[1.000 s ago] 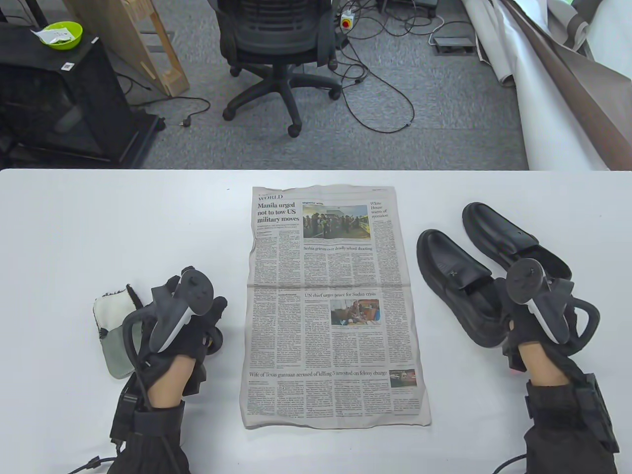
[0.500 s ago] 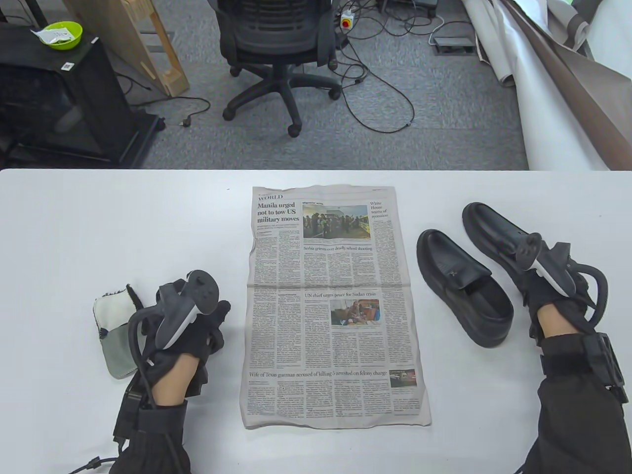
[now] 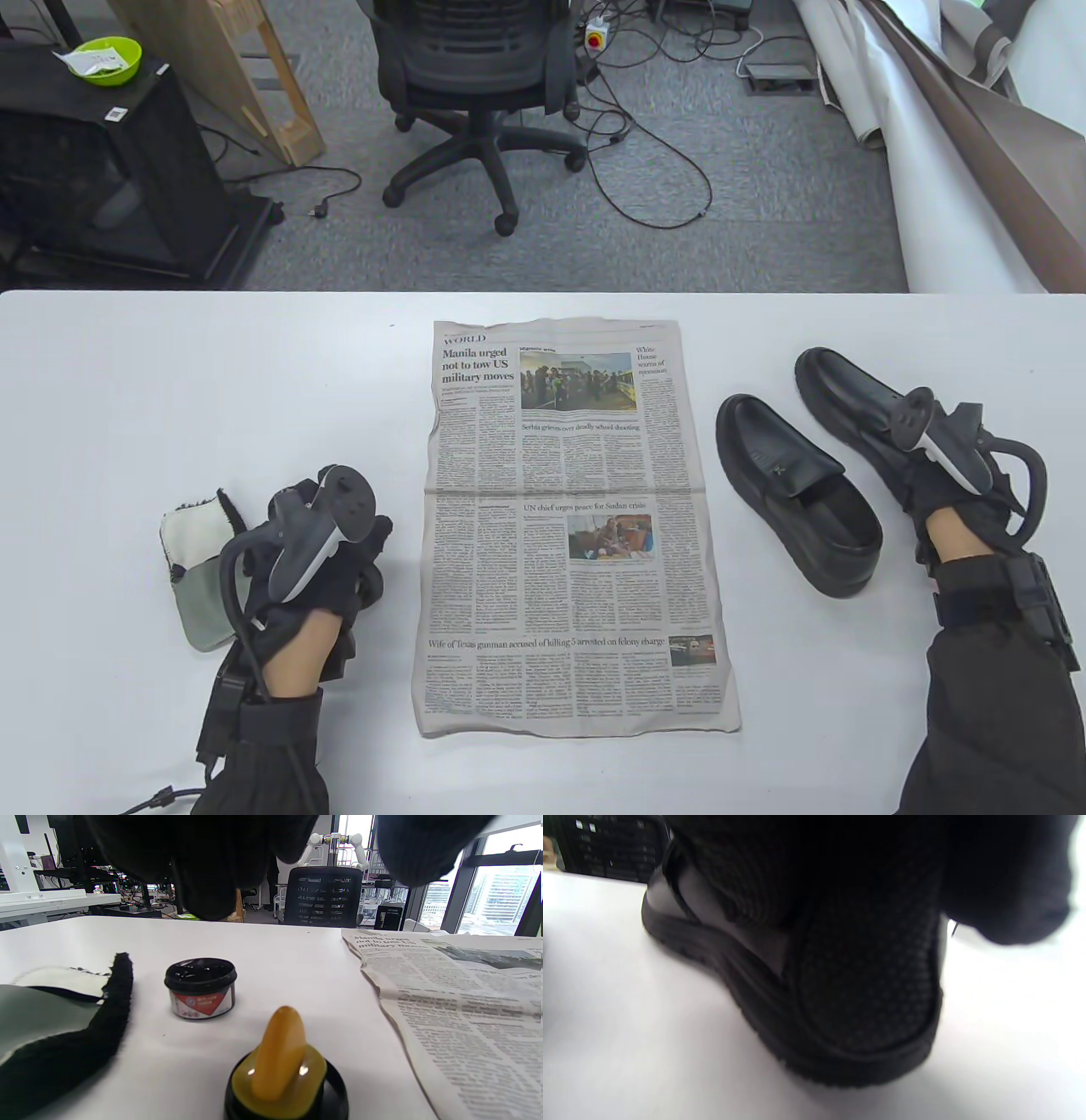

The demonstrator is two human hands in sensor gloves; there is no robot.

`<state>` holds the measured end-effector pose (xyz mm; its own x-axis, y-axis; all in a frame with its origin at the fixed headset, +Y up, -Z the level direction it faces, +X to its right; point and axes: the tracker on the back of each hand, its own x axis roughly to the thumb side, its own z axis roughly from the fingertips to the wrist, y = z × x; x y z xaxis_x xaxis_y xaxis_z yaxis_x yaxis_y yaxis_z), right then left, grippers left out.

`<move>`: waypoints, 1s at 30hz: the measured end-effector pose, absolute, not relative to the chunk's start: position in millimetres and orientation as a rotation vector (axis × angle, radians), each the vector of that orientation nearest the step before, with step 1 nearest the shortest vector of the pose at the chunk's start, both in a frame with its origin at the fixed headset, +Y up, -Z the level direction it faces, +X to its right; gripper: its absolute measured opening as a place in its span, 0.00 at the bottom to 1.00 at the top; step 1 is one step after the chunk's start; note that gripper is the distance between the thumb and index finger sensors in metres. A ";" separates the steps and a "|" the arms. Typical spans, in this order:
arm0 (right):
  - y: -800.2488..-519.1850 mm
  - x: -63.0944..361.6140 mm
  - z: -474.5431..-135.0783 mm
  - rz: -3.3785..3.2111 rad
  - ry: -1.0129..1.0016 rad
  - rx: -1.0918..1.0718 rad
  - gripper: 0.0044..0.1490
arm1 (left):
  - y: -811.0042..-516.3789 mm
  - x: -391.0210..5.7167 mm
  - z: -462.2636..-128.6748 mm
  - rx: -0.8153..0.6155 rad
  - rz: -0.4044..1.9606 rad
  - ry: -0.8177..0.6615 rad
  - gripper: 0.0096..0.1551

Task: Dip and apply built-in sponge shoe polish on shoes

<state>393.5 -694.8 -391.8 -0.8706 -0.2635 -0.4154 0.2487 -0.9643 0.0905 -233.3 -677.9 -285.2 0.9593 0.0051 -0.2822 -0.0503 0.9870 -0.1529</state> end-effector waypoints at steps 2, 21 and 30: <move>-679.1 386.5 -384.1 -2.787 0.036 0.629 0.27 | -676.4 -232.8 -284.9 -0.152 0.029 0.282 0.50; -648.5 161.4 -255.1 -2.965 0.364 -0.518 0.27 | -662.8 -259.6 -276.3 -0.049 0.046 0.339 0.47; -699.4 128.8 -251.1 -2.908 0.265 -0.681 0.26 | -658.9 -276.0 -273.6 -0.025 -0.031 0.394 0.44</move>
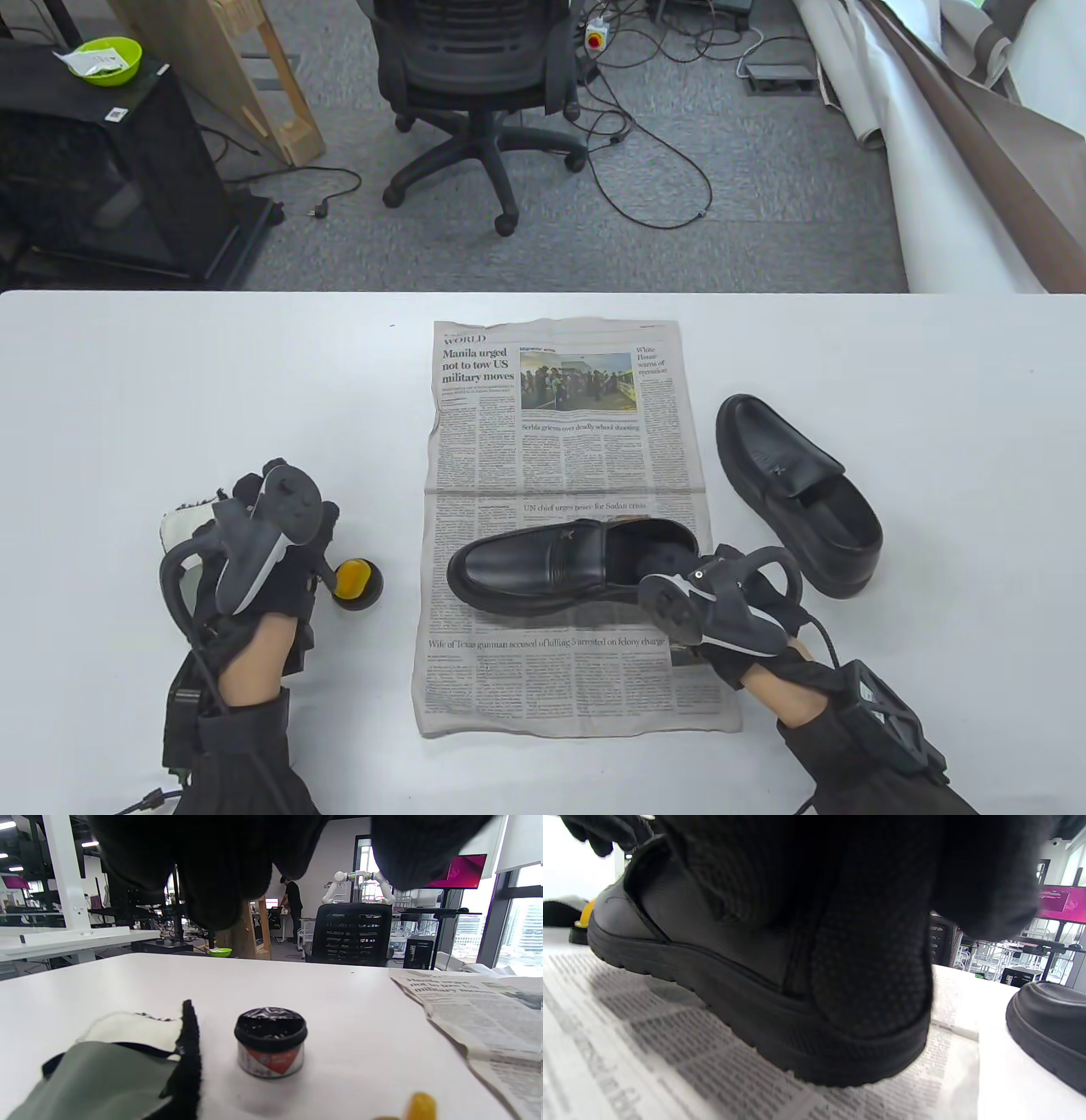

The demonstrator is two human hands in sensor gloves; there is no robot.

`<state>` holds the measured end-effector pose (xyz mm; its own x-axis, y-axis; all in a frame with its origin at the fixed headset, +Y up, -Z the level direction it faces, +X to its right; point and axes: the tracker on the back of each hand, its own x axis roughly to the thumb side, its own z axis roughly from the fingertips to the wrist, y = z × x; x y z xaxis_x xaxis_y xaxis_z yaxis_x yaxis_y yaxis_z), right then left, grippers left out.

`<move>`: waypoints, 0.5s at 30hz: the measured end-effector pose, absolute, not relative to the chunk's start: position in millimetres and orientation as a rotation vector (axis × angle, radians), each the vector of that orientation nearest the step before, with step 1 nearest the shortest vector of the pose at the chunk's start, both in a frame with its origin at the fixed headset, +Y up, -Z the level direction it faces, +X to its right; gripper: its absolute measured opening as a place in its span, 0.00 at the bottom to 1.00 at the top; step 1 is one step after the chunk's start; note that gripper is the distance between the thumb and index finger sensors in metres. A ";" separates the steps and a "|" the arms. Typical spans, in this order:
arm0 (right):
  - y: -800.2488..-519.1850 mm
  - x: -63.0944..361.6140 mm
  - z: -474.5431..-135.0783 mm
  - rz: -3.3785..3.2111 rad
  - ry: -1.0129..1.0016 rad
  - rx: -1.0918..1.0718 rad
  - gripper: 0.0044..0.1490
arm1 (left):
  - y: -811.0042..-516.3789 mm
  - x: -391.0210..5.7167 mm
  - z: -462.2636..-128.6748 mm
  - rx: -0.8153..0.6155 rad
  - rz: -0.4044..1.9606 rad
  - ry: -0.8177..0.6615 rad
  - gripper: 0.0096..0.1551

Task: Dip and apply built-in sponge shoe polish on shoes

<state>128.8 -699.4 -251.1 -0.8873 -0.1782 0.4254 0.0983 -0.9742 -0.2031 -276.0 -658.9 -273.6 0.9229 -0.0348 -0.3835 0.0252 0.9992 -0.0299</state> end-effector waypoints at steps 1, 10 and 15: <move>-702.5 127.7 -251.8 -2.901 0.275 -0.687 0.26 | -658.3 -278.0 -273.2 -0.018 -0.057 0.406 0.44; -719.4 126.7 -256.4 -2.930 0.096 -0.716 0.27 | -663.3 -326.6 -274.4 -0.102 -0.076 0.517 0.32; -723.8 125.8 -256.4 -2.924 0.019 -0.695 0.28 | -688.3 -355.6 -278.2 -0.306 -0.066 0.552 0.32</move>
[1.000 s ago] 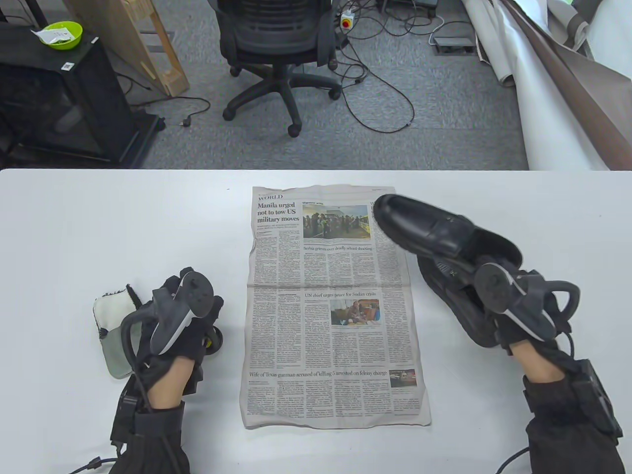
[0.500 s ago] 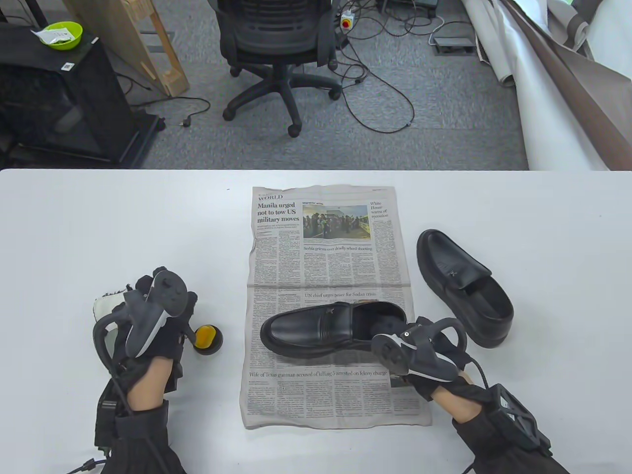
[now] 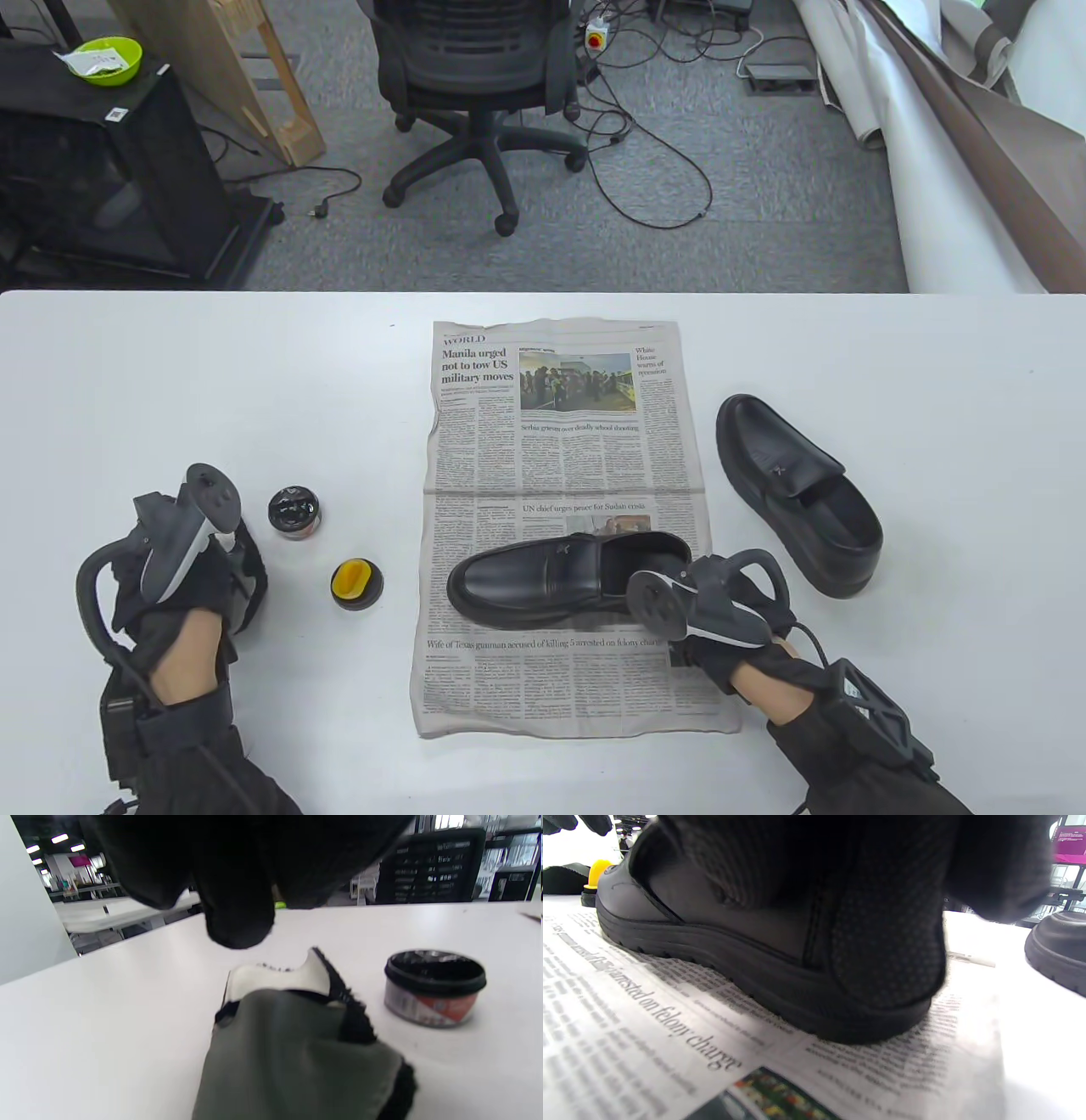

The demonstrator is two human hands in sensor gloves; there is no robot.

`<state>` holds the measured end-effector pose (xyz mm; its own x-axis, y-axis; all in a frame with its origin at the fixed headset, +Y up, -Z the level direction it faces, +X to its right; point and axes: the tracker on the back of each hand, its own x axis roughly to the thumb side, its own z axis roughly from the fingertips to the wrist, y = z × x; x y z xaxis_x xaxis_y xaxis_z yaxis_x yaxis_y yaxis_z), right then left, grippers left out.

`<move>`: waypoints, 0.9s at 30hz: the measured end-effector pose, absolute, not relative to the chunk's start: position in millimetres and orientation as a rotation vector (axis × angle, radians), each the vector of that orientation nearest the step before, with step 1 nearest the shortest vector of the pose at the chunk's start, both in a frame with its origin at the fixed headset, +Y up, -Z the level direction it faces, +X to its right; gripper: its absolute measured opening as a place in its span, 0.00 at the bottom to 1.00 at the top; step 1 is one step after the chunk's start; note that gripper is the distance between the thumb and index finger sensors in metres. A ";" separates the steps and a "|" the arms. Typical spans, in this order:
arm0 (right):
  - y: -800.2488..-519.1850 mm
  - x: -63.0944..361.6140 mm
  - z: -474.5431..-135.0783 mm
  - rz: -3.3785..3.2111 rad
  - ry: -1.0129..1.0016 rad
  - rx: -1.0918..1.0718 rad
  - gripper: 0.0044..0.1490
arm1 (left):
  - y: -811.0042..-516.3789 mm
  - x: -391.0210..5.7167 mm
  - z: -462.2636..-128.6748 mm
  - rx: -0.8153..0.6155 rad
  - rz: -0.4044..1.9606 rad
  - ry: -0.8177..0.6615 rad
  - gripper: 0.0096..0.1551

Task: Dip and apply built-in sponge shoe polish on shoes

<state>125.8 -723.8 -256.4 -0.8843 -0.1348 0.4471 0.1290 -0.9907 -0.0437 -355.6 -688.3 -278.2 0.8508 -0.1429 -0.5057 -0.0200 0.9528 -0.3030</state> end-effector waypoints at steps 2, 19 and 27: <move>-723.7 125.8 -256.6 -2.920 0.007 -0.702 0.28 | -698.2 -357.6 -281.3 -0.374 -0.064 0.545 0.36; -722.7 128.1 -258.5 -2.923 -0.026 -0.717 0.27 | -742.1 -374.8 -291.2 -0.471 -0.022 0.581 0.24; -722.9 128.4 -259.2 -2.929 -0.037 -0.716 0.27 | -684.0 -354.3 -279.1 -0.243 -0.003 0.578 0.24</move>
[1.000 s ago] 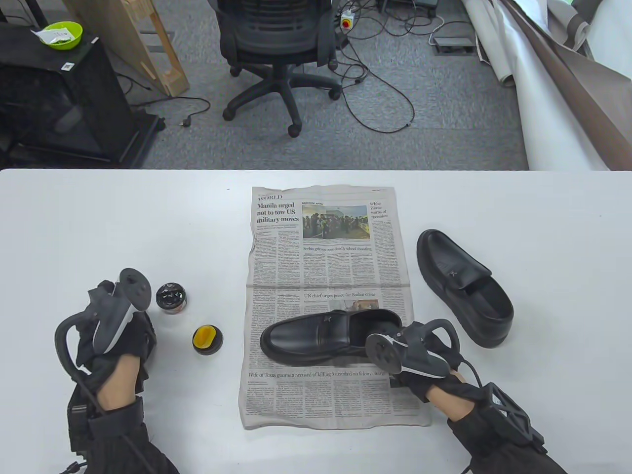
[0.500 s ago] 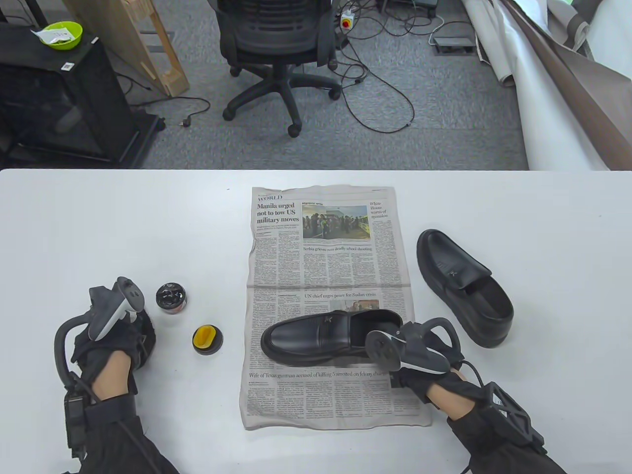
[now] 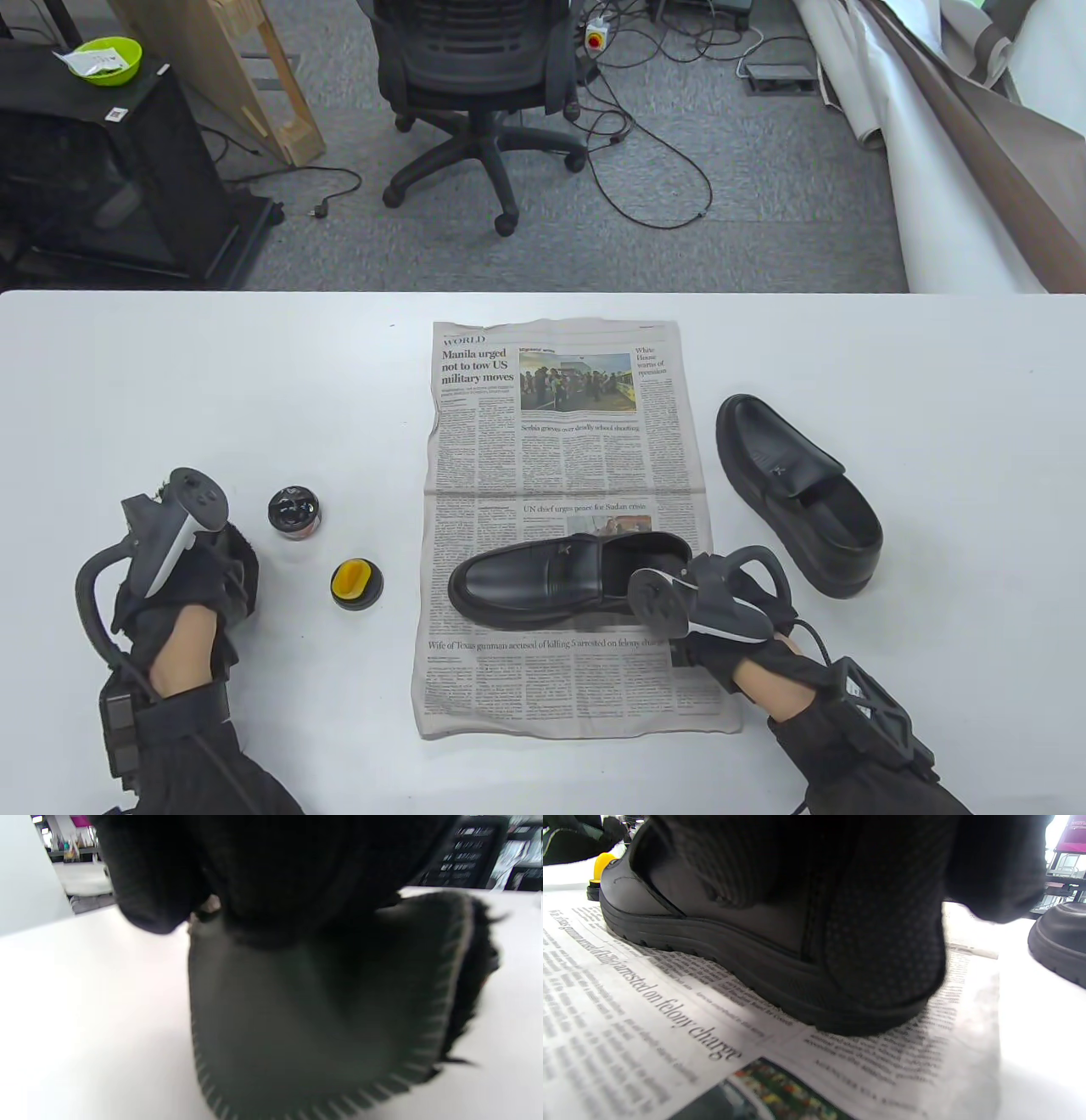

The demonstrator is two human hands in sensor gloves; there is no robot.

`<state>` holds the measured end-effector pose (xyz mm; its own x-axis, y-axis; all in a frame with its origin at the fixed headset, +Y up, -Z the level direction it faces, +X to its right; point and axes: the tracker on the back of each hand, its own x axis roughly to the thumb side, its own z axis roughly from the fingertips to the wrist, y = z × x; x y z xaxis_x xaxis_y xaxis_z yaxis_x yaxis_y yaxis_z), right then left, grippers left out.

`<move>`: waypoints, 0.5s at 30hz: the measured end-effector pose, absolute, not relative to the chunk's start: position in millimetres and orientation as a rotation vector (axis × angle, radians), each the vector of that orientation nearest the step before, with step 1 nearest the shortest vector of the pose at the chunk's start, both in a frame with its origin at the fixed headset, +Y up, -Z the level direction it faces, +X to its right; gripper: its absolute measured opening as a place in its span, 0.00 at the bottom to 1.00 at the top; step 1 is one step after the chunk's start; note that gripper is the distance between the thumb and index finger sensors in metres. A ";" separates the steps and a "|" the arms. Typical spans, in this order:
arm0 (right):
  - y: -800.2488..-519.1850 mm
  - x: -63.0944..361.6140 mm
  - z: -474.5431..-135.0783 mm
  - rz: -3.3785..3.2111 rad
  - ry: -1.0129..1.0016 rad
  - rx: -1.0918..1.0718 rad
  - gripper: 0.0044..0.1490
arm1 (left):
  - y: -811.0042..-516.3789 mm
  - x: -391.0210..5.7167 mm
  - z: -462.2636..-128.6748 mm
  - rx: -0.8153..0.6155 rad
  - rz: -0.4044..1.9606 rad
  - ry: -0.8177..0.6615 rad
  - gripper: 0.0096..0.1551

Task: Dip and apply built-in sponge shoe polish on shoes

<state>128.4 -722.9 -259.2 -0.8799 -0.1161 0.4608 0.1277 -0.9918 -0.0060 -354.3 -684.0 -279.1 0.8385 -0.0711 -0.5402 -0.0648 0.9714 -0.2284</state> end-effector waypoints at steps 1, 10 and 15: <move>-722.9 128.5 -259.3 -2.933 -0.038 -0.713 0.27 | -674.1 -345.0 -276.7 -0.191 -0.011 0.554 0.25; -722.9 129.1 -260.1 -2.954 0.017 -0.716 0.28 | -643.3 -230.3 -270.7 -0.165 0.209 0.027 0.24; -723.0 129.5 -260.5 -2.956 0.023 -0.723 0.28 | -664.9 -150.5 -266.2 -0.191 0.317 -0.280 0.25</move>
